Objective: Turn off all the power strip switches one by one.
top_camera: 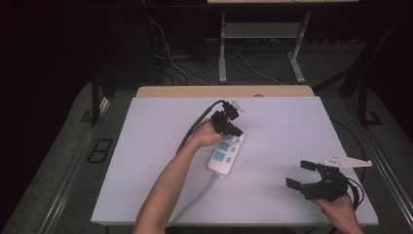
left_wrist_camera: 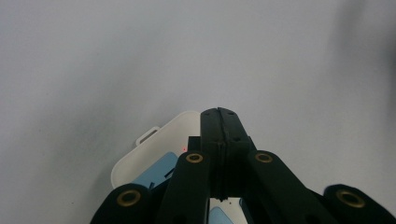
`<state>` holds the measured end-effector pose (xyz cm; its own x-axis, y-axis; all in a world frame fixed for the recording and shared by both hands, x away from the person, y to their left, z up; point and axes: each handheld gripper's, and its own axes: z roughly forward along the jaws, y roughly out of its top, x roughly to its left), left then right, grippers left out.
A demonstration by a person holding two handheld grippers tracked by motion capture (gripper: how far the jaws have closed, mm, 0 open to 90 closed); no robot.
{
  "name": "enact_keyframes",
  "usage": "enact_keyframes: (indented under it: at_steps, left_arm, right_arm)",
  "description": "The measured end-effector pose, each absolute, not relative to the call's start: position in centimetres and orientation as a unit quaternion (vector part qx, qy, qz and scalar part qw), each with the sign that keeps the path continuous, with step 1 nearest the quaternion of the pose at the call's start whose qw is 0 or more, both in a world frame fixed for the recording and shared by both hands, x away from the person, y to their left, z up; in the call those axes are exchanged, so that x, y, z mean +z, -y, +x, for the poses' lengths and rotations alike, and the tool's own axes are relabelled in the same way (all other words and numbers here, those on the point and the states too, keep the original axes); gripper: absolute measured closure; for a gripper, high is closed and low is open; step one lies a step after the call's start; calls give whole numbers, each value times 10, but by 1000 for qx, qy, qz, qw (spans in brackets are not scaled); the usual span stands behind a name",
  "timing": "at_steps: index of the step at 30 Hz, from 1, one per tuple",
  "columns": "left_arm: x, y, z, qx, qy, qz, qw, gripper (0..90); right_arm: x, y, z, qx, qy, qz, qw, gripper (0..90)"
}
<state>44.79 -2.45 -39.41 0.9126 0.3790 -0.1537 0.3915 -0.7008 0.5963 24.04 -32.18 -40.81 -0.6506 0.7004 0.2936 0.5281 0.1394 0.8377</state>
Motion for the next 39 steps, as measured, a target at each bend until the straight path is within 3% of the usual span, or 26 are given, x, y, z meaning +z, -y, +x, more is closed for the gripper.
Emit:
enact_keyframes:
  at_steps: [39]
  left_arm:
    - [-410,27,448,-13,-230,922,311,900]
  right_arm:
    - [-408,321,240,512,-752,406,85,19]
